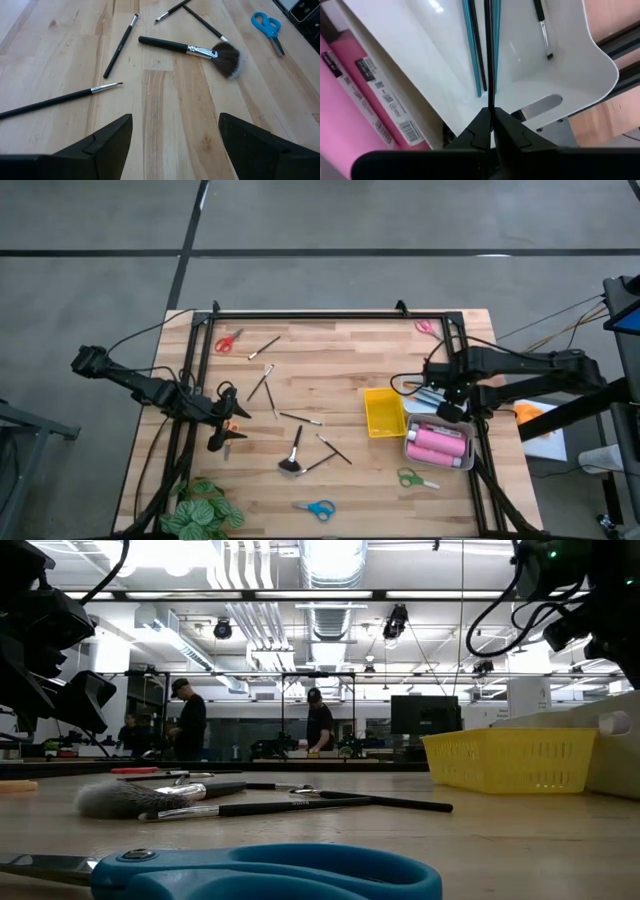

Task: Pick & Place Paint Supplies
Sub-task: Put the black paint brush into the white bin

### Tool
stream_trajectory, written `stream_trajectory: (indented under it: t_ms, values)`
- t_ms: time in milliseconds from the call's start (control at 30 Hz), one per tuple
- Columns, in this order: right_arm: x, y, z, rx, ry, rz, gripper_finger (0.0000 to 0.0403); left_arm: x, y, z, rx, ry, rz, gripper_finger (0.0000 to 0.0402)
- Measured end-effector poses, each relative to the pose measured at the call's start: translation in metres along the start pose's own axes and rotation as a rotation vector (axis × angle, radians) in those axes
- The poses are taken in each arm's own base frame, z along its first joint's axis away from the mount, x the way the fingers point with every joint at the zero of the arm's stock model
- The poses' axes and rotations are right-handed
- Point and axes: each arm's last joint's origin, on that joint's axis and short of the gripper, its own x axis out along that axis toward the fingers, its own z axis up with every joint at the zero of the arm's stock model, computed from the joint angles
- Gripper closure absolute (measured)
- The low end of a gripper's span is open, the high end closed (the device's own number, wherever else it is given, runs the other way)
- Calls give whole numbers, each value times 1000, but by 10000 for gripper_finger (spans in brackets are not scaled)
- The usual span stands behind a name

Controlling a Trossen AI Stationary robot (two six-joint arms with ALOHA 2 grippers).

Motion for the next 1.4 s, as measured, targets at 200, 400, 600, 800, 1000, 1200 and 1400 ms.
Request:
stream_trajectory:
  t_ms: [200, 400, 600, 800, 1000, 1200, 1400]
  values:
    - [6, 5, 11, 8, 55, -26, 390, 0, 0, 0, 0, 0, 0, 101]
    - [13, 9, 20, 10, 113, -53, 390, 0, 0, 0, 0, 0, 0, 101]
    - [14, 10, 21, 9, 126, -59, 390, 0, 0, 0, 0, 0, 0, 101]
    - [13, 10, 21, 8, 114, -52, 390, 0, 0, 0, 0, 0, 0, 101]
    - [12, 11, 21, 12, 114, -33, 350, 0, 0, 0, 0, 0, 0, 101]
    - [11, 11, 22, 32, 107, -25, 282, 0, 0, 0, 0, 0, 0, 101]
    - [11, 11, 22, 32, 106, -25, 273, 0, 0, 0, 0, 0, 0, 101]
